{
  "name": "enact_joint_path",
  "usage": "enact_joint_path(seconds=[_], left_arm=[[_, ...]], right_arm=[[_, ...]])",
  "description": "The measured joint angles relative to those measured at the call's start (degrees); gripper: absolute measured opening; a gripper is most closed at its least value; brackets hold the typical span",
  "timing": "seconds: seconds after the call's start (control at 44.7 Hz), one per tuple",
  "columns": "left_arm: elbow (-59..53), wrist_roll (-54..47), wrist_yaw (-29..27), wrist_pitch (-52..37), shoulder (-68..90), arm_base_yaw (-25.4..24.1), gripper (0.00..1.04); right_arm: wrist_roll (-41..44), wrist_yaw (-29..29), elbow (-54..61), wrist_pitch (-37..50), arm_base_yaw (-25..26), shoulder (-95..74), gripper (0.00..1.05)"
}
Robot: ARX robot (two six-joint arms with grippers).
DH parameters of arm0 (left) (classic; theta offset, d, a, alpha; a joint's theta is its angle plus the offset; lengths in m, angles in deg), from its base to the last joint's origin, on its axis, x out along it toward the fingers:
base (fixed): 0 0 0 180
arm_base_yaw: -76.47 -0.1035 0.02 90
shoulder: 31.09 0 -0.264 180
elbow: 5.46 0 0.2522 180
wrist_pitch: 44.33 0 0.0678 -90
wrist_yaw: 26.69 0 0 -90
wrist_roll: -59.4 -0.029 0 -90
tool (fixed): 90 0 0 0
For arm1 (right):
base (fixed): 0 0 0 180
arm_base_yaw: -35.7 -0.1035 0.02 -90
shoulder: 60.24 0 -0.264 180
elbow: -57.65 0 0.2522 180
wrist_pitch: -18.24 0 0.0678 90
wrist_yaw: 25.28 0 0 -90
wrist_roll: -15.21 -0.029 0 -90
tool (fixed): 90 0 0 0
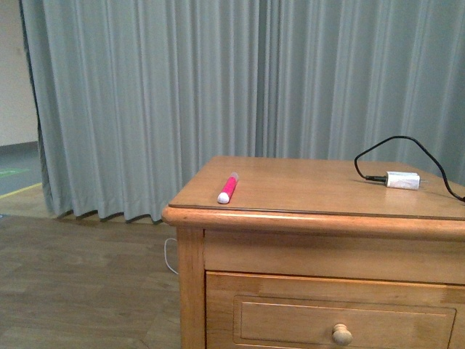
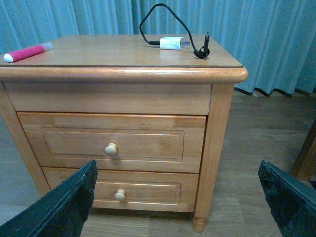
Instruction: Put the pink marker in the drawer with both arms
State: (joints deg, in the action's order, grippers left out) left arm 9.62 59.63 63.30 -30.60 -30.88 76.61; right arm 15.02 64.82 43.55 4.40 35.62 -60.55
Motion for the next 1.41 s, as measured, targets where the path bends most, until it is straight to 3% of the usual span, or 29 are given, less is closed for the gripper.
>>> enact_joint_path(seconds=[0.067, 0.179, 0.269, 0.425, 0.604, 0.85, 1.41], left_arm=[[0.0, 0.0, 0.0, 0.0, 0.0, 0.0, 0.99], [0.0, 0.0, 0.0, 0.0, 0.0, 0.0, 0.99], [0.0, 0.0, 0.0, 0.0, 0.0, 0.0, 0.99], [0.0, 0.0, 0.0, 0.0, 0.0, 0.0, 0.99], [0.0, 0.0, 0.0, 0.0, 0.0, 0.0, 0.99], [0.0, 0.0, 0.0, 0.0, 0.0, 0.0, 0.99], [0.0, 0.0, 0.0, 0.0, 0.0, 0.0, 0.99]], right_arm=[[-0.1, 1.7, -3.4, -8.9, -0.8, -4.2, 0.96], [-1.3, 3.2, -6.3, -14.4, -2.6, -13.1, 0.96], [-2.2, 6.5, -8.5, -8.1, -7.3, -22.6, 0.96], [-4.0, 7.4, -13.0, 3.6, -13.2, -40.9, 0.96], [-7.5, 10.5, -23.5, 17.1, -17.2, -70.6, 0.96], [-9.8, 14.3, -37.0, 24.1, -19.0, -95.0, 0.96], [-10.6, 15.5, -51.3, 29.8, -19.6, -114.9, 0.96]])
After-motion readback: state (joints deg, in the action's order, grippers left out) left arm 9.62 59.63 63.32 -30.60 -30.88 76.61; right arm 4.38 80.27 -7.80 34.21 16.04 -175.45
